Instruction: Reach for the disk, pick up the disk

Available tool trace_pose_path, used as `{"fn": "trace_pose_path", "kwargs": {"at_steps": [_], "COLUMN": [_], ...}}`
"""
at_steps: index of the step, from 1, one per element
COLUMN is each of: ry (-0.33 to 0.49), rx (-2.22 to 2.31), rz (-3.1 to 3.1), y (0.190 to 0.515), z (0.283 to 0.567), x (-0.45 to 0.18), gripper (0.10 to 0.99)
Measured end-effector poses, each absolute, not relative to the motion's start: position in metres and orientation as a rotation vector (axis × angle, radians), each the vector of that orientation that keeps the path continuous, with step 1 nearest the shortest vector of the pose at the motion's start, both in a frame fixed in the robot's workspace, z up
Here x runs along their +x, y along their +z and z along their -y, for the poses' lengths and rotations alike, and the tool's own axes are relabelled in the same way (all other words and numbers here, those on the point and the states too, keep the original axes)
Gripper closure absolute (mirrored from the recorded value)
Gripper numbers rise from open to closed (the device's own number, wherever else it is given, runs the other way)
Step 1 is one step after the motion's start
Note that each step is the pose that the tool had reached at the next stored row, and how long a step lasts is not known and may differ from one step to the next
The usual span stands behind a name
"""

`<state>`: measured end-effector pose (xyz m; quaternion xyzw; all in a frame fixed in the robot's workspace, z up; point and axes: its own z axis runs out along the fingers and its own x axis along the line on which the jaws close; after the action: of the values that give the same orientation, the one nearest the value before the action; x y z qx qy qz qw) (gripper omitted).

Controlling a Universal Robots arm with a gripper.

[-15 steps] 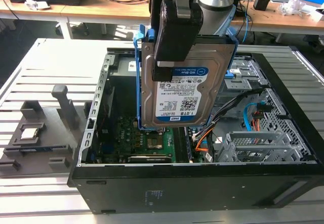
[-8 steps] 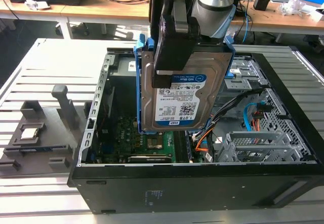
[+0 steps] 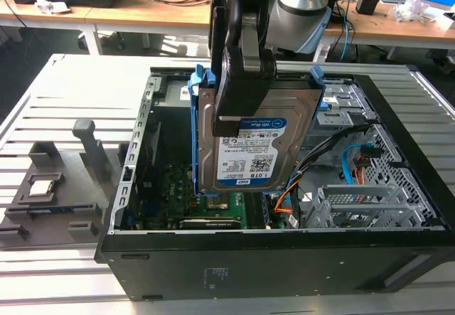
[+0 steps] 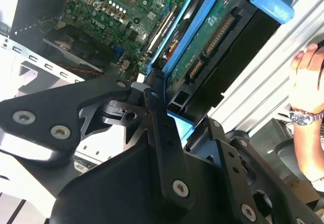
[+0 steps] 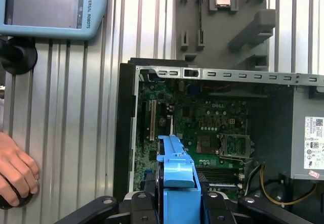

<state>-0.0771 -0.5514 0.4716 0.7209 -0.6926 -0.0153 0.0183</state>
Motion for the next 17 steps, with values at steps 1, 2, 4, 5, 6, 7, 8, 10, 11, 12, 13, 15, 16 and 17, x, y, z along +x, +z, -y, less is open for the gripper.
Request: {"fn": "trace_pose_path", "kwargs": {"at_steps": [1,2,4,5,6,7,8,10,11,12,13,15,16,17], "ry": [-0.048,-0.048,-0.048,-0.048,-0.048,-0.048,-0.048,-0.048,-0.048,-0.048,-0.048,-0.047,-0.047,-0.047], "rx": [2.239,2.239,2.239,2.239,2.239,2.239,2.239,2.239,2.239,2.239,2.239,2.239,2.238,2.239], "rz": [2.151,2.151,2.151,2.151,2.151,2.151,2.151,2.151,2.151,2.151,2.151,2.151,2.151,2.151], "y": [0.471,0.471,0.471,0.471,0.471,0.471,0.471,0.471,0.471,0.471,0.471,0.471,0.471,0.471], "z": [0.551,0.551,0.551,0.551,0.551,0.551,0.551,0.551,0.551,0.551,0.551,0.551,0.551,0.551], "x": [-0.077,-0.077,-0.077,-0.076,-0.073,-0.071,-0.068,-0.061,-0.056,-0.052,-0.049,-0.043,-0.039,-0.033], "gripper": [0.718,0.718,0.718,0.718,0.718,0.718,0.718,0.718,0.718,0.718,0.718,0.718,0.718,0.718]}}
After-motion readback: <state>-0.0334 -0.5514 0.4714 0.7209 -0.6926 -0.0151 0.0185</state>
